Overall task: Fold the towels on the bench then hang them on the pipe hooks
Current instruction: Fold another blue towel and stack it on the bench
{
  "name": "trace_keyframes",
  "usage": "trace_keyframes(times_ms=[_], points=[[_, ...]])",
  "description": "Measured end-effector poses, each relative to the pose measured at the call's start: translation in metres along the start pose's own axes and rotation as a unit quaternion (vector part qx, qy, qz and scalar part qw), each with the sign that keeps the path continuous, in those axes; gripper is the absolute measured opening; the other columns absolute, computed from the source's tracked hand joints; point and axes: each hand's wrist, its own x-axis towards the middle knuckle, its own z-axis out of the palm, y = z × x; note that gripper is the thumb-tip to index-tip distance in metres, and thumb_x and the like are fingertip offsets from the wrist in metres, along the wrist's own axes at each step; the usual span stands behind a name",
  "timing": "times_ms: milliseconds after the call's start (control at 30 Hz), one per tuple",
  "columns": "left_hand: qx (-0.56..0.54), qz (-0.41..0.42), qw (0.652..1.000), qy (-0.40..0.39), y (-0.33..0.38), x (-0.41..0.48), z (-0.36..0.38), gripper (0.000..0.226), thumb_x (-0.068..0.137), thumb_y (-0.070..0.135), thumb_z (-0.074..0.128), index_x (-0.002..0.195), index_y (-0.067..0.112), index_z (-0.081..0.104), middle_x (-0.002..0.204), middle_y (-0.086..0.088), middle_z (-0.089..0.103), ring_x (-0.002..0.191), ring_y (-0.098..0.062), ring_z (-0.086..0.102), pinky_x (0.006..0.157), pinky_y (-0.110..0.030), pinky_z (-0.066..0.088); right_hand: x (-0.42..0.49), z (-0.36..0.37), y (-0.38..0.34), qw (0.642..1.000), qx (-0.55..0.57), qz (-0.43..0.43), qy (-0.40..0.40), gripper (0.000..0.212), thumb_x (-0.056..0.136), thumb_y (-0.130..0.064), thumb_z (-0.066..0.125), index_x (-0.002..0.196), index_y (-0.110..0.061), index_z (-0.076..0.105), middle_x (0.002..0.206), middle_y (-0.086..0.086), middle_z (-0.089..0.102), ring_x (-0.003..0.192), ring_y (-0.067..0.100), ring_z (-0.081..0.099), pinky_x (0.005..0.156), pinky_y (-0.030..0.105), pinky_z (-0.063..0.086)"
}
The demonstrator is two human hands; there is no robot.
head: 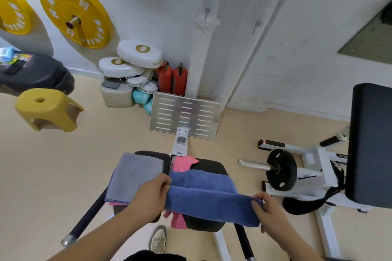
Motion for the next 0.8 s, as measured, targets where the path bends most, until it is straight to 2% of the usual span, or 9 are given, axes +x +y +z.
trace_keyframes(times_ms=[67, 100, 200, 267, 333, 400, 567, 667, 800], points=[[0.052, 0.018, 0.998, -0.027, 0.004, 0.026, 0.001, 0.023, 0.102, 0.020, 0.050, 0.120, 0.030, 0.060, 0.097, 0.009, 0.063, 0.092, -0.020, 0.064, 0.082, -0.029, 0.048, 0.017, 0.002, -0.007, 1.000, 0.002, 0.010, 0.009, 0.008, 0.100, -0.020, 0.060, 0.105, -0.014, 0.059, 0.083, 0.012, 0.065, 0.068, 0.024, 0.059, 0.049, 0.028, 0.047], [0.078, 0.014, 0.996, -0.046, 0.005, 0.038, 0.004, 0.023, 0.102, 0.017, 0.050, 0.120, 0.025, 0.061, 0.095, 0.010, 0.059, 0.092, -0.019, 0.061, 0.079, -0.025, 0.044, 0.023, 0.003, -0.012, 1.000, 0.008, 0.016, 0.017, 0.007, 0.101, -0.024, 0.058, 0.104, -0.017, 0.058, 0.086, 0.012, 0.066, 0.071, 0.025, 0.061, 0.050, 0.028, 0.048], [0.184, -0.014, 0.977, -0.109, 0.010, 0.072, 0.011, 0.013, 0.099, 0.008, 0.050, 0.103, 0.020, 0.052, 0.077, 0.008, 0.051, 0.092, -0.022, 0.065, 0.065, -0.016, 0.036, 0.048, 0.006, -0.019, 0.999, 0.004, 0.016, 0.033, 0.010, 0.104, -0.028, 0.053, 0.098, -0.021, 0.059, 0.086, 0.008, 0.067, 0.074, 0.022, 0.062, 0.053, 0.029, 0.049], [0.256, -0.029, 0.957, -0.132, 0.013, 0.097, 0.014, 0.018, 0.097, 0.008, 0.049, 0.113, 0.017, 0.053, 0.096, -0.001, 0.063, 0.102, -0.024, 0.066, 0.078, -0.024, 0.047, 0.072, 0.008, -0.021, 1.000, -0.010, 0.013, 0.023, 0.012, 0.103, -0.027, 0.053, 0.095, -0.021, 0.059, 0.086, 0.006, 0.066, 0.075, 0.021, 0.062, 0.061, 0.034, 0.053], [0.326, -0.054, 0.931, -0.154, 0.019, 0.118, 0.017, 0.027, 0.097, 0.007, 0.049, 0.123, 0.012, 0.053, 0.119, -0.008, 0.064, 0.112, -0.025, 0.064, 0.094, -0.034, 0.051, 0.097, 0.009, -0.020, 1.000, -0.020, 0.016, 0.009, 0.013, 0.103, -0.026, 0.053, 0.093, -0.019, 0.058, 0.086, 0.006, 0.066, 0.079, 0.023, 0.063, 0.071, 0.044, 0.057], [0.373, -0.068, 0.913, -0.152, 0.021, 0.134, 0.025, 0.029, 0.095, 0.007, 0.051, 0.124, 0.013, 0.053, 0.122, -0.007, 0.064, 0.114, -0.027, 0.061, 0.092, -0.037, 0.050, 0.121, 0.012, -0.013, 0.999, -0.023, 0.026, -0.004, 0.013, 0.102, -0.024, 0.053, 0.091, -0.018, 0.059, 0.084, 0.009, 0.066, 0.081, 0.029, 0.065, 0.076, 0.050, 0.058], [0.522, -0.038, 0.836, -0.165, 0.021, 0.167, 0.046, 0.038, 0.090, 0.010, 0.060, 0.127, 0.021, 0.057, 0.128, -0.001, 0.061, 0.125, -0.025, 0.046, 0.098, -0.036, 0.039, 0.162, 0.023, 0.002, 0.996, -0.029, 0.055, -0.056, 0.010, 0.101, -0.022, 0.056, 0.093, -0.018, 0.060, 0.087, 0.009, 0.067, 0.080, 0.022, 0.062, 0.076, 0.037, 0.054], [0.529, -0.001, 0.826, -0.194, 0.019, 0.183, 0.060, 0.041, 0.090, 0.011, 0.061, 0.130, 0.019, 0.057, 0.130, -0.005, 0.059, 0.124, -0.027, 0.047, 0.101, -0.039, 0.041, 0.181, 0.028, 0.010, 0.993, -0.027, 0.069, -0.092, 0.010, 0.101, -0.023, 0.056, 0.094, -0.017, 0.060, 0.090, 0.006, 0.066, 0.081, 0.019, 0.059, 0.075, 0.030, 0.049], [0.393, -0.029, 0.872, -0.291, 0.008, 0.189, 0.080, 0.052, 0.088, 0.013, 0.065, 0.136, 0.023, 0.047, 0.128, -0.006, 0.062, 0.111, -0.027, 0.062, 0.097, -0.042, 0.054, 0.197, 0.031, 0.022, 0.977, -0.012, 0.123, -0.171, 0.015, 0.102, -0.032, 0.056, 0.112, -0.024, 0.061, 0.111, -0.003, 0.066, 0.103, 0.018, 0.063, 0.092, 0.037, 0.054]])
